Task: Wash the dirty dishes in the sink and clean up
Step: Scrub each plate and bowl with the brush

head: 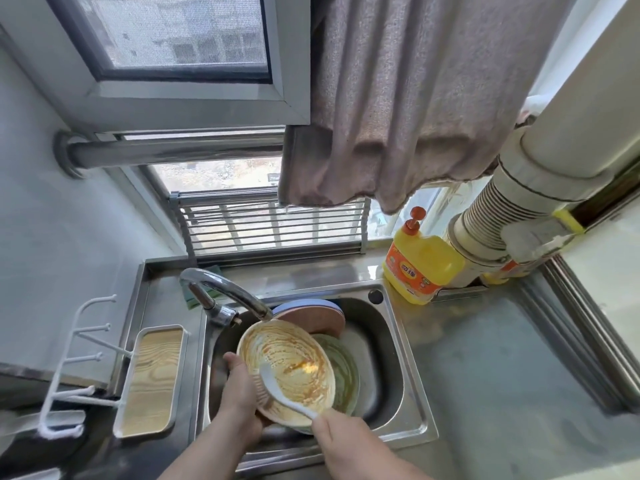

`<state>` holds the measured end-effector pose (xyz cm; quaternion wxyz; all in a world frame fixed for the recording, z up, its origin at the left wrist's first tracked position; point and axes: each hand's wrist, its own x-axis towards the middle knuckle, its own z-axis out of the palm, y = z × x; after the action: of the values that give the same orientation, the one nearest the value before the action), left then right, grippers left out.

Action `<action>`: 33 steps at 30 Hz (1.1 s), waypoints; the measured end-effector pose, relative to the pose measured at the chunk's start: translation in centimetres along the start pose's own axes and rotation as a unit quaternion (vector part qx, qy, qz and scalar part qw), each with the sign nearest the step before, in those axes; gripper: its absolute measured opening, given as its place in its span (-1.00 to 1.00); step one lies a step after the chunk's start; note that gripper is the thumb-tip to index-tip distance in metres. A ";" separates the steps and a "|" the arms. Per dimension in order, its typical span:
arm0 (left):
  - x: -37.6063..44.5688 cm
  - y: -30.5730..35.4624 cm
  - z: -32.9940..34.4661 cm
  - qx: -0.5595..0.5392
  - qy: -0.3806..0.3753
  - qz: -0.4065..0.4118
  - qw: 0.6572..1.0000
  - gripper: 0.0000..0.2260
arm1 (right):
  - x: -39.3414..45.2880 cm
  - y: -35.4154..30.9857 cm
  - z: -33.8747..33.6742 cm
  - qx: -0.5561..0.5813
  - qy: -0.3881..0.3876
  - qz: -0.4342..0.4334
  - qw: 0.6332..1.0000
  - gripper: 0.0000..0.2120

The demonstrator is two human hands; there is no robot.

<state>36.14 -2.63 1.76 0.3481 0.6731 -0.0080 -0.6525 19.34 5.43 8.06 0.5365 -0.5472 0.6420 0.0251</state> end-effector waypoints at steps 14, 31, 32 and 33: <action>0.2 -0.7 -1.1 0.033 0.007 0.083 0.996 -0.57 | 1.9 7.4 -2.6 -0.096 0.078 0.152 0.981 -0.60; -0.9 -0.9 -0.9 0.118 -0.070 0.031 0.990 -0.41 | 3.5 6.0 -5.6 -0.164 0.122 0.102 0.974 -0.64; -1.0 -1.3 -0.5 0.113 -0.079 0.019 0.990 -0.35 | 4.0 4.8 -5.0 -0.149 0.118 0.082 0.978 -0.63; -1.1 -1.4 0.0 0.103 -0.086 0.007 0.991 -0.31 | 4.3 3.6 -3.8 -0.133 0.105 0.059 0.984 -0.64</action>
<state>35.40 -1.04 2.08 0.2796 0.6470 -0.1101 -0.7008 14.91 1.59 4.54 0.3864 -0.5743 0.7167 0.0846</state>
